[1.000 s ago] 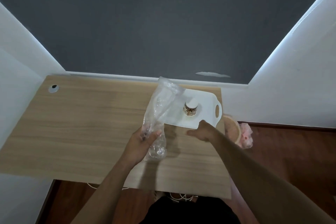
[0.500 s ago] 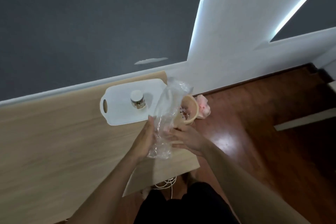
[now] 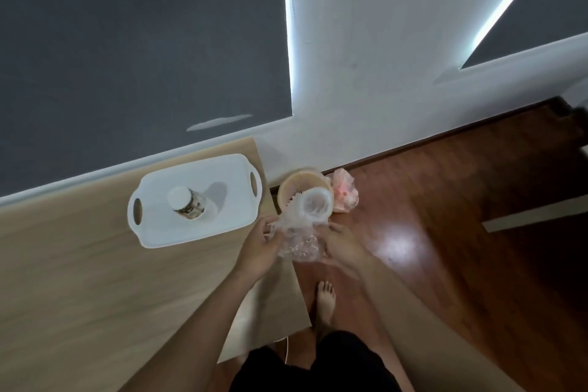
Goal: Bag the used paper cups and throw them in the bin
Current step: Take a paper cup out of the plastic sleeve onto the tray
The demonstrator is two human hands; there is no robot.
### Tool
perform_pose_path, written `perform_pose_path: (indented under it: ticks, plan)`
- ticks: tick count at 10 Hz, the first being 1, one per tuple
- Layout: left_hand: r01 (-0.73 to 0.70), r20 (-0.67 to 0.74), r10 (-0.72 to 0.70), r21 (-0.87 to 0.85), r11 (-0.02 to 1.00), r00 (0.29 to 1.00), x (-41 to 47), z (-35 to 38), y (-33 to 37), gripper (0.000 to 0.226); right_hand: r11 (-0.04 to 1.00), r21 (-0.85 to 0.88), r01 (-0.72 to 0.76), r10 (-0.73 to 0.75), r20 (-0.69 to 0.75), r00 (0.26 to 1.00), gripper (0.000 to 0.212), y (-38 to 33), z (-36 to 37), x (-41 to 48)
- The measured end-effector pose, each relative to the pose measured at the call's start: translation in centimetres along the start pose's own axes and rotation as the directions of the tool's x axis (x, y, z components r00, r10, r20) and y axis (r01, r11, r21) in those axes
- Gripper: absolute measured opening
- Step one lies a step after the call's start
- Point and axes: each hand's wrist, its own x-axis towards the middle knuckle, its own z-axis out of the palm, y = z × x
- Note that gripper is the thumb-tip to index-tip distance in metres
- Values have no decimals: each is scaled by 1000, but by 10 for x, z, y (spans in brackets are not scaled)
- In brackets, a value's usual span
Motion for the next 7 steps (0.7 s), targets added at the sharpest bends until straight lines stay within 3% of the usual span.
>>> perform_pose_path:
  ticks: [1, 4, 5, 6, 7]
  plan:
    - [25, -2, -25, 2, 1000, 1000, 24, 23, 13, 38, 998, 14, -67, 68, -27, 997, 15, -15, -19, 23]
    - [144, -62, -146, -42, 989, 987, 106, 61, 18, 46, 997, -32, -77, 75, -59, 995, 51, -46, -49, 94]
    - [179, -58, -182, -52, 982, 982, 126, 63, 16, 52, 994, -54, -91, 88, -51, 995, 54, -55, -52, 109]
    - [188, 16, -188, -70, 980, 982, 133, 61, 27, 56, 995, -95, -27, 20, -73, 997, 39, -60, -55, 124]
    - [259, 62, -255, -59, 964, 965, 145, 55, 19, 83, 983, -175, 49, -69, -108, 992, 34, -62, -56, 141]
